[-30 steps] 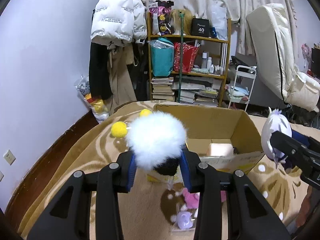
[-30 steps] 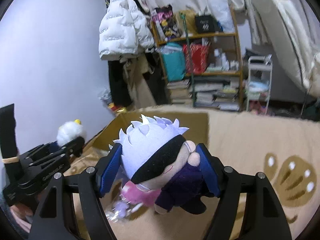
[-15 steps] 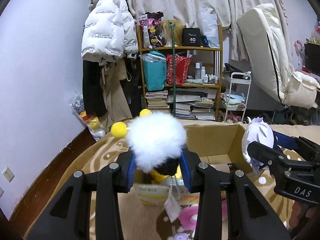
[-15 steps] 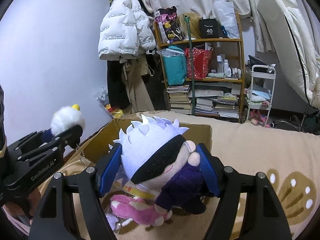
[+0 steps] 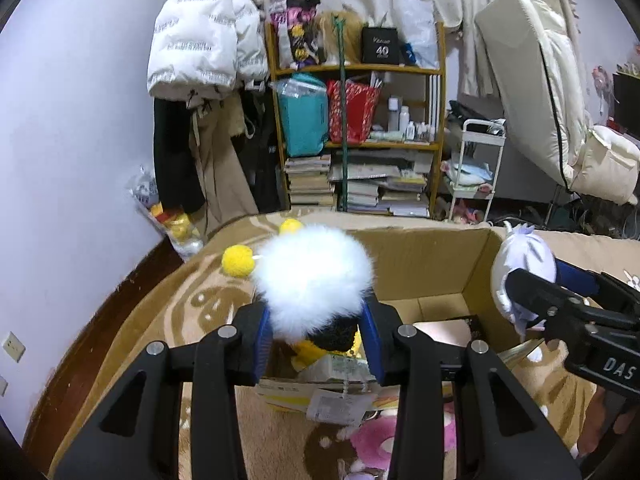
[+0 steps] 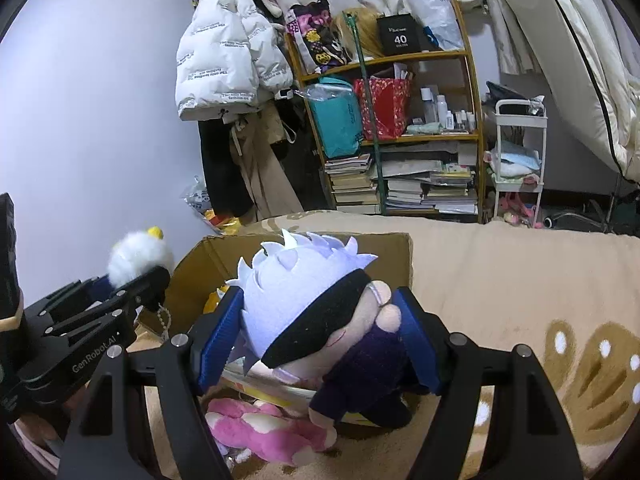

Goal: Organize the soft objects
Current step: 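Lift the pom-pom with the left tool while the right tool carries the doll over the box, then release the pom-pom into the box with the left tool while the right tool releases the doll, then move both tools back toward the pink plush and clear bagged figure, then grasp the clear bag with the left tool while the right tool grasps the pink plush, then lift the clear bag with the left tool while the right tool carries the pink plush to the box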

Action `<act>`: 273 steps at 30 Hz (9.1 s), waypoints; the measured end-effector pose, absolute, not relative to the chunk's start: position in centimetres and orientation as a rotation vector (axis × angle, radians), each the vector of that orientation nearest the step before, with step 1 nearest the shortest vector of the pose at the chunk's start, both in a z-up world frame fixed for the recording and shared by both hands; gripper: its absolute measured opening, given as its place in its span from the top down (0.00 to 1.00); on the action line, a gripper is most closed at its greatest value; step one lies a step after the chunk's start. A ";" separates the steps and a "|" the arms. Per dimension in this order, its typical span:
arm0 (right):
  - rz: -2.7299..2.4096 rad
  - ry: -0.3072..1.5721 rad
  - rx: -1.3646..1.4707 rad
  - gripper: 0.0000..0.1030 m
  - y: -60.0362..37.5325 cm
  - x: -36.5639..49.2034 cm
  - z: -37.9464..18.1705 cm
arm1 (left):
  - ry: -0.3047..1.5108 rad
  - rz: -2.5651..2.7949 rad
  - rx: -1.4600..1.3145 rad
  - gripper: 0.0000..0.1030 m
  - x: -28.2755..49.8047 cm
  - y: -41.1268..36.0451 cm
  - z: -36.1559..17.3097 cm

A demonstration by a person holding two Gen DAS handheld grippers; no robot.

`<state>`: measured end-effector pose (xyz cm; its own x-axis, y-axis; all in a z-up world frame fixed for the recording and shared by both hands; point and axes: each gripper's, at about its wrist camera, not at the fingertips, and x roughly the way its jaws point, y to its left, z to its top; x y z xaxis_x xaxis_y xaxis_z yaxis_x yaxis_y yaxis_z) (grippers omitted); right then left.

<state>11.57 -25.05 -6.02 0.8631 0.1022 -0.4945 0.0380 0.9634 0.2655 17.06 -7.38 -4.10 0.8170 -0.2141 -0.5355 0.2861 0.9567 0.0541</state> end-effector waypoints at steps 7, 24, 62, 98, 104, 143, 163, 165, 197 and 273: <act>0.036 0.537 0.277 0.21 -25.2 11.7 -6.2 | 0.621 -0.241 0.153 0.63 18.0 -7.3 -5.4; 0.037 0.569 0.274 0.15 -25.0 11.5 -5.8 | 0.574 -0.232 0.186 0.21 16.6 -6.3 -4.4; 0.040 0.598 0.262 0.02 -22.9 3.7 -3.6 | 0.684 -0.189 0.161 0.06 7.1 -2.0 -2.8; 0.032 0.752 0.259 0.02 -21.7 8.2 -8.5 | 0.909 -0.237 0.148 0.06 10.8 -4.4 -9.3; 0.019 0.789 0.269 0.02 -22.1 8.9 -9.4 | 0.923 -0.257 0.136 0.06 11.4 -4.7 -10.1; 0.082 0.967 0.395 0.02 -22.4 12.6 -14.9 | 1.163 -0.317 0.096 0.06 14.6 -6.2 -17.0; 0.175 1.009 0.460 0.02 -20.6 13.1 -15.8 | 1.230 -0.278 0.070 0.24 14.5 -5.5 -18.1; 0.172 0.980 0.421 0.02 -20.0 12.8 -15.2 | 1.229 -0.321 -0.009 0.23 14.7 -4.9 -17.5; 0.095 0.968 0.460 0.54 -21.8 12.5 -15.0 | 1.168 -0.315 0.082 0.85 13.1 -5.3 -16.5; -0.015 1.170 0.047 0.12 -21.8 9.6 -16.4 | 0.838 -0.275 0.022 0.89 10.7 -2.9 -7.8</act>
